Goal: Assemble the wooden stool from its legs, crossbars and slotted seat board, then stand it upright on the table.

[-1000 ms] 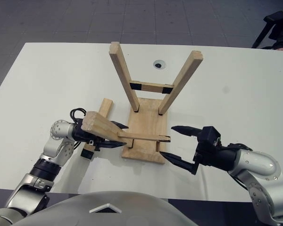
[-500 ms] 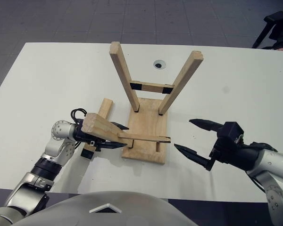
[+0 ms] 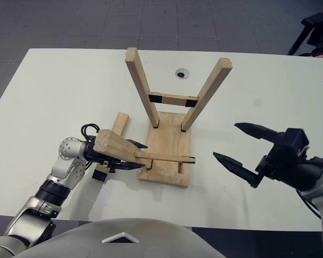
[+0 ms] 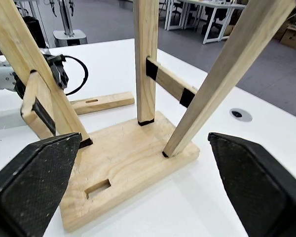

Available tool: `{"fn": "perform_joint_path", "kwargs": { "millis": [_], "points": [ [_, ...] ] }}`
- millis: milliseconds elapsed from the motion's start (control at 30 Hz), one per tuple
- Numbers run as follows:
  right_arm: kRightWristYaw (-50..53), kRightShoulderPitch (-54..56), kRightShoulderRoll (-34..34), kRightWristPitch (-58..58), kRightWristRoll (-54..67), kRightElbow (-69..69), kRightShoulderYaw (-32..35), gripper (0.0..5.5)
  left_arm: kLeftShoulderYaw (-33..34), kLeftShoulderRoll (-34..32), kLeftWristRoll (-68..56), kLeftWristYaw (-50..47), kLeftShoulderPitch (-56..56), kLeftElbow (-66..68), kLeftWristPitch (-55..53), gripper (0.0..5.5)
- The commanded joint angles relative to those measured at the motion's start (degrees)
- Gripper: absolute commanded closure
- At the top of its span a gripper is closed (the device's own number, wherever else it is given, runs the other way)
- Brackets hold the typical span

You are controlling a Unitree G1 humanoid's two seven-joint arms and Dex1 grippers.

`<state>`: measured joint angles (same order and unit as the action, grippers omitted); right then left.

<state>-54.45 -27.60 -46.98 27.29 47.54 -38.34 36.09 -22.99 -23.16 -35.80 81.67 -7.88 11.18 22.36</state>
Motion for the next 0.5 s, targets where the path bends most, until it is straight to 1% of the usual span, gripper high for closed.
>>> {"fn": "perform_joint_path", "kwargs": {
  "millis": [33,100,200,233,300,367,433,467,500],
  "points": [
    [9.75,6.32,-3.82,3.38,9.58,-12.77,1.84,0.77,-6.98,-6.46,16.10,-2.19,5.76,10.37,-8.93,3.44],
    [14.65,9.34,-5.65,3.80,13.28,-17.05,-0.06,0.77,-6.99,-6.07,16.09,-2.36,5.64,10.76,-8.82,3.44],
    [23.72,17.09,-9.23,4.78,18.02,-20.38,-5.10,0.77,-7.06,-5.49,16.14,-2.69,5.53,11.33,-8.61,3.44],
    [26.40,20.53,-10.16,5.21,18.93,-20.79,-8.02,0.77,-7.12,-5.23,16.31,-2.84,5.44,11.83,-8.33,3.44],
    [31.37,28.47,-11.37,6.01,19.66,-21.40,-15.66,0.77,-7.23,-4.75,16.51,-3.05,5.10,12.86,-7.90,3.44],
    [35.22,37.18,-10.71,8.00,18.74,-21.63,-25.03,0.77,-7.37,-4.49,16.49,-3.25,4.91,13.51,-7.69,3.44],
    [39.05,46.05,-6.51,12.86,16.38,-21.62,-35.19,0.77,-7.65,-4.41,16.28,-3.49,4.87,14.02,-7.37,3.44],
    [40.95,50.44,-3.08,16.32,14.40,-21.22,-40.48,0.77,-7.77,-4.33,16.18,-3.60,4.79,14.40,-7.18,3.44],
    [42.60,53.79,-0.55,18.93,13.06,-20.76,-44.45,0.77,-7.85,-4.27,16.11,-3.66,4.72,14.70,-7.01,3.44]
  ]
}}
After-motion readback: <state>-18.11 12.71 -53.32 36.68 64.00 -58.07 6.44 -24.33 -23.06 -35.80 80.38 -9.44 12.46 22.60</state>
